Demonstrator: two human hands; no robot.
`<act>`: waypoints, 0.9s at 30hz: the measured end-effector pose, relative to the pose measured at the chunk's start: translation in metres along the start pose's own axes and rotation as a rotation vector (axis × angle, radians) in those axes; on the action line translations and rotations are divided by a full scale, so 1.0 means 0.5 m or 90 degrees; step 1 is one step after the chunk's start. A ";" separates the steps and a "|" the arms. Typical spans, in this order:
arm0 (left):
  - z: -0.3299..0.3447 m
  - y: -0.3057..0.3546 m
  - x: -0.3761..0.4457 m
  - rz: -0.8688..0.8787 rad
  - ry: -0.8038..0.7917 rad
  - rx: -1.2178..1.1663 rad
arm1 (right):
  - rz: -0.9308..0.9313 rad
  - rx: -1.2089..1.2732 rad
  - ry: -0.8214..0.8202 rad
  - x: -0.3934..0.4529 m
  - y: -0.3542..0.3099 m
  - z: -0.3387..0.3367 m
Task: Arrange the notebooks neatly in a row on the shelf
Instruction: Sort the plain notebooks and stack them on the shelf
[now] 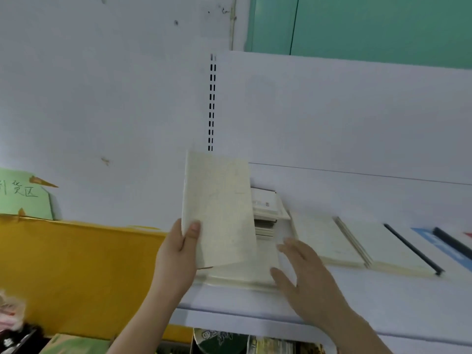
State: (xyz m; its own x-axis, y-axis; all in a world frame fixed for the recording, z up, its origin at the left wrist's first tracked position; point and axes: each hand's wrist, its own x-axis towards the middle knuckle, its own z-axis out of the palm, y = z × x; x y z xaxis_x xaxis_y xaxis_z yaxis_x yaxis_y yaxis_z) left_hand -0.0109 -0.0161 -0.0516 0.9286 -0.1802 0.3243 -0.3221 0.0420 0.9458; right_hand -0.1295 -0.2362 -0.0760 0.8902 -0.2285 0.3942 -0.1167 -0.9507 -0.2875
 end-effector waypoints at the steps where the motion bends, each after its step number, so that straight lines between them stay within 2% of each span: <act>1: -0.002 -0.004 -0.004 0.000 0.003 -0.002 | -0.014 -0.028 -0.074 -0.002 0.005 0.021; 3: -0.009 -0.010 -0.012 0.003 0.013 0.000 | -0.032 -0.059 -0.154 0.000 0.006 0.045; 5: -0.018 -0.010 -0.018 0.007 0.022 0.002 | -0.046 -0.065 -0.153 0.004 0.006 0.050; 10: -0.025 -0.002 -0.028 0.020 0.010 0.025 | -0.128 -0.101 -0.073 -0.010 0.006 0.013; 13: -0.022 0.019 -0.025 0.076 -0.010 0.071 | -0.146 -0.060 0.057 -0.011 0.012 -0.040; 16: -0.012 0.049 -0.019 0.122 -0.102 0.127 | -0.138 0.030 0.199 -0.006 0.006 -0.124; 19: 0.004 0.067 -0.025 0.124 -0.213 0.158 | -0.124 0.105 0.294 0.007 -0.017 -0.204; 23: 0.033 0.075 -0.053 0.072 -0.303 0.126 | -0.123 0.141 0.337 0.028 -0.032 -0.253; 27: 0.058 0.075 -0.082 0.052 -0.338 0.108 | -0.092 0.182 0.321 0.047 -0.034 -0.253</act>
State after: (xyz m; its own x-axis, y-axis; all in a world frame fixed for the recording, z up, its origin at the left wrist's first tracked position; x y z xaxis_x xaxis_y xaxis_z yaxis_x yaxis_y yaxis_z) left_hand -0.0661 -0.0354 -0.0299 0.6931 -0.6552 0.3005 -0.4549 -0.0742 0.8875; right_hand -0.1624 -0.2519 0.0482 0.5608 -0.2391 0.7926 0.1752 -0.9014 -0.3959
